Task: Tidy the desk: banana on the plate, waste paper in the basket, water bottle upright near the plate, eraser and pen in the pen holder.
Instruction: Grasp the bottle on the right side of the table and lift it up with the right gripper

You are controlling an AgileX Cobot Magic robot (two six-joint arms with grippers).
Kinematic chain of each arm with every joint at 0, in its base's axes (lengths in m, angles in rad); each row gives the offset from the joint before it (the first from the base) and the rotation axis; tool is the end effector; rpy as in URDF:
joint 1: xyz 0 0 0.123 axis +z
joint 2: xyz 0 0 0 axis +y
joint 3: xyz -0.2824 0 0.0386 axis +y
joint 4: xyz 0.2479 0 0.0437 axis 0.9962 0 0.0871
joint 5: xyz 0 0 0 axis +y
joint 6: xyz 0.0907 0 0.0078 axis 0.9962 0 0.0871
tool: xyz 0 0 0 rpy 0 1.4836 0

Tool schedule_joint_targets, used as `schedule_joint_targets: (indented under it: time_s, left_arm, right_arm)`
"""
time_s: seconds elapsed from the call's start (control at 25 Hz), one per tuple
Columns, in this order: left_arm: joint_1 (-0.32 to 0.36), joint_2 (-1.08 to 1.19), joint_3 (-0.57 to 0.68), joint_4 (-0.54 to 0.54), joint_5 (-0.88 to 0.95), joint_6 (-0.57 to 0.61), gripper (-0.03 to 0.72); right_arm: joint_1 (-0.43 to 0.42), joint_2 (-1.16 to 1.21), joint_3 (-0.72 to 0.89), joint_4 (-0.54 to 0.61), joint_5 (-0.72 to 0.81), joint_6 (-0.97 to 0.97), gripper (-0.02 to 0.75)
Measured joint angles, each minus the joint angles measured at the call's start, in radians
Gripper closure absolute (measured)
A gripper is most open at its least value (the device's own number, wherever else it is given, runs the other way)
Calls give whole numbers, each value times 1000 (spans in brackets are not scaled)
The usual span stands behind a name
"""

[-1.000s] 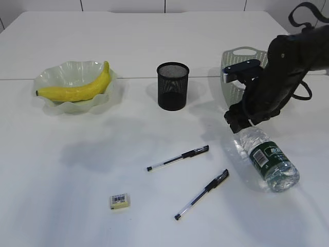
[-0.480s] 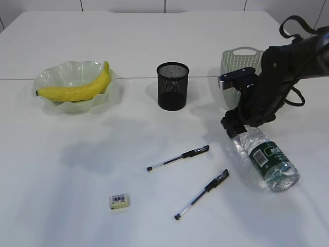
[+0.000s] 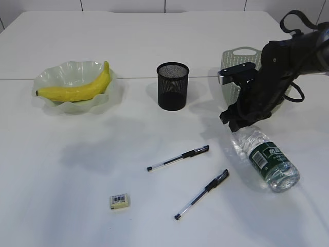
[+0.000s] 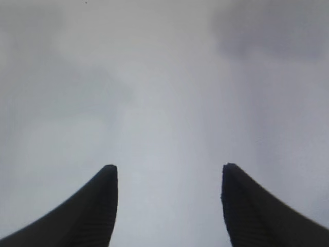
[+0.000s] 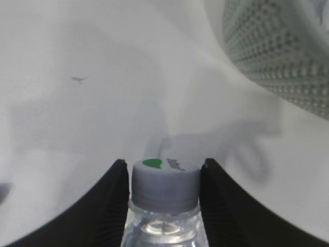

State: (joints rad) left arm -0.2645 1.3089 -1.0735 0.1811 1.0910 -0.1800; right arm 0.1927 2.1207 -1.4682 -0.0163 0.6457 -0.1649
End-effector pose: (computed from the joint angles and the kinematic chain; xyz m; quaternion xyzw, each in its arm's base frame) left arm 0.2404 -0.0500 0.3056 0.0694 0.9802 0.0477 0.1793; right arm 0.4280 0.0826 0.1426 -0.1804 0.9672 -0.0035 0.1790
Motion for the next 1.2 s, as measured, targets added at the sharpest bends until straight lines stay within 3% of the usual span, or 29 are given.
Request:
schedule_joint_targets:
  time_s: [0.24,0.36,0.76,1.2]
  left_arm:
    - [0,0,0,0,0,0,234]
    - [0,0,0,0,0,0,234]
    - [0,0,0,0,-4,0,234]
    - [0,0,0,-2,-10,0,234]
  right_arm:
    - [0,0,0,0,19,0,293]
    - [0,1,0,0,19,-2,285]
    - [0,1,0,0,40,-2,464]
    - [0,-32,-4,0,77,-16,494]
